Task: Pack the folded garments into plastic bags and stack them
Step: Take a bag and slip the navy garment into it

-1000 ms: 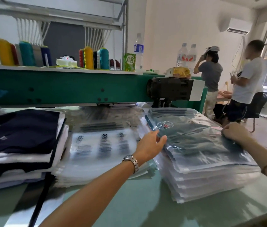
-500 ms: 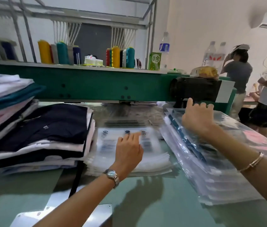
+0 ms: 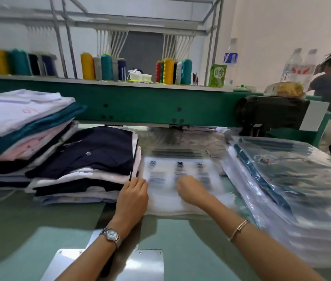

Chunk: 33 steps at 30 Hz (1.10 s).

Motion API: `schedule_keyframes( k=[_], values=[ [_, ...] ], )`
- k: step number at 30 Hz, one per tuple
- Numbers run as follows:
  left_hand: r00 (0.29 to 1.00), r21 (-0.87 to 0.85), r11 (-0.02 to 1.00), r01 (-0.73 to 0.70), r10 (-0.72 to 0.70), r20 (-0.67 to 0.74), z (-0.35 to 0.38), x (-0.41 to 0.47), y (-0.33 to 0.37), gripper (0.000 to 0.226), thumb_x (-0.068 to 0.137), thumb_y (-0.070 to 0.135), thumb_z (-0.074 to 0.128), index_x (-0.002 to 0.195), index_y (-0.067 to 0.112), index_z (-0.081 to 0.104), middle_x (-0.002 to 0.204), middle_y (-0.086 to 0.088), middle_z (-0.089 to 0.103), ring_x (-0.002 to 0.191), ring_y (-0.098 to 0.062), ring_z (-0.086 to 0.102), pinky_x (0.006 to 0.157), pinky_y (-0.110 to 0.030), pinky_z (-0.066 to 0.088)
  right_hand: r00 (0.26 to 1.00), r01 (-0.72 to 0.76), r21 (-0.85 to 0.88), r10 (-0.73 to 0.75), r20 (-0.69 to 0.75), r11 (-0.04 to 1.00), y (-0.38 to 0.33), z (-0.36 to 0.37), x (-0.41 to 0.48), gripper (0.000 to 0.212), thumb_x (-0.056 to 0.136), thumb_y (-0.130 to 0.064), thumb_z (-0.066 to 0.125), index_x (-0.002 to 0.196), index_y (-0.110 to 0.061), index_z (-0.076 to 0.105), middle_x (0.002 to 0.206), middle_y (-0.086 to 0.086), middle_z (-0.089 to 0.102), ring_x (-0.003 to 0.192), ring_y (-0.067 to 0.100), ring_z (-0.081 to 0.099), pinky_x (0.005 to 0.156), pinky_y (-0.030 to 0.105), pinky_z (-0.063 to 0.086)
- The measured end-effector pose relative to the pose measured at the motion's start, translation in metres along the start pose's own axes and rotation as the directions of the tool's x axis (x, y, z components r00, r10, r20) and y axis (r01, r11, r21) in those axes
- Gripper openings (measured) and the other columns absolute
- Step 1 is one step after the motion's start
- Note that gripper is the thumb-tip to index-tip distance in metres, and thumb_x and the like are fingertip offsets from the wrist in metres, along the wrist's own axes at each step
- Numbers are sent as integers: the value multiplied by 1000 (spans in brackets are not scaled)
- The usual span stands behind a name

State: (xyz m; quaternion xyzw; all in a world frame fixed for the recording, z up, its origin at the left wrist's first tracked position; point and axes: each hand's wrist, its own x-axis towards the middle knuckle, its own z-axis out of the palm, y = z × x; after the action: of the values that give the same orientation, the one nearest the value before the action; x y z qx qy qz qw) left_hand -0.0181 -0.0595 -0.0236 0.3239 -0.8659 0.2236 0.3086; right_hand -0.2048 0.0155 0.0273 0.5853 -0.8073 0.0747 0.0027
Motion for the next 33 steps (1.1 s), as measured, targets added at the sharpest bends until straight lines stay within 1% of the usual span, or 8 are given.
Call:
schedule_keyframes(
  k=[5,9,11,17,23,26,29,33],
  values=[
    [999,24,999,24,-24,-30,2,-5,1,37,76,11,51,106,8,71,116,-10,68,111,-31,62,99,-38,37,979,203,205,-206,-7,958,-6,40,-4,37,102,-33,42,131,-15,54,136,5,55,124,23,51,98,33,40],
    [993,-67,992,108,-111,-36,3,-11,-4,34,83,20,46,107,15,70,118,-3,66,119,-27,57,103,-38,31,958,252,255,-202,-205,934,-4,49,-6,31,95,-40,55,108,-16,69,113,1,70,106,21,61,86,34,46],
    [992,-98,988,116,-121,-39,5,-14,-4,31,87,23,44,103,18,69,115,0,66,120,-24,56,102,-38,31,921,339,199,-281,-270,919,-2,53,-8,32,95,-43,53,97,-15,69,102,-1,71,97,21,64,81,37,47],
    [988,-176,974,141,-151,-44,4,-16,-3,29,90,25,40,95,23,68,100,8,65,114,-18,59,104,-36,26,760,519,66,-424,-492,852,-1,51,-16,26,84,-39,69,99,-19,77,101,-5,75,81,20,72,65,28,56],
    [986,-263,952,155,-164,-14,-4,-21,-1,34,93,26,38,106,21,69,101,7,66,111,-17,59,104,-38,29,727,515,-23,-451,-518,857,0,50,-24,11,89,-25,67,94,-19,75,88,-4,75,66,21,68,55,29,54],
    [982,-307,938,163,-183,-37,-7,-23,-1,32,90,25,42,106,20,69,102,8,67,110,-16,59,102,-35,28,738,474,26,-381,-558,880,0,48,-26,13,91,-20,61,89,-15,72,77,0,71,60,26,64,52,32,50],
    [969,-355,919,171,-222,-110,-9,-25,-1,19,88,21,49,94,25,67,94,13,65,103,-10,60,98,-27,23,753,443,118,-297,-588,889,0,49,-31,9,86,-13,67,92,-16,72,84,-4,72,65,22,64,59,28,49],
    [960,-351,918,184,-245,-138,-8,-25,-2,13,91,30,51,88,29,64,90,17,62,99,-7,60,93,-29,24,747,454,179,-263,-611,873,-6,49,-32,12,83,-14,70,95,-19,72,94,-11,72,76,14,66,66,25,48]
  ],
)
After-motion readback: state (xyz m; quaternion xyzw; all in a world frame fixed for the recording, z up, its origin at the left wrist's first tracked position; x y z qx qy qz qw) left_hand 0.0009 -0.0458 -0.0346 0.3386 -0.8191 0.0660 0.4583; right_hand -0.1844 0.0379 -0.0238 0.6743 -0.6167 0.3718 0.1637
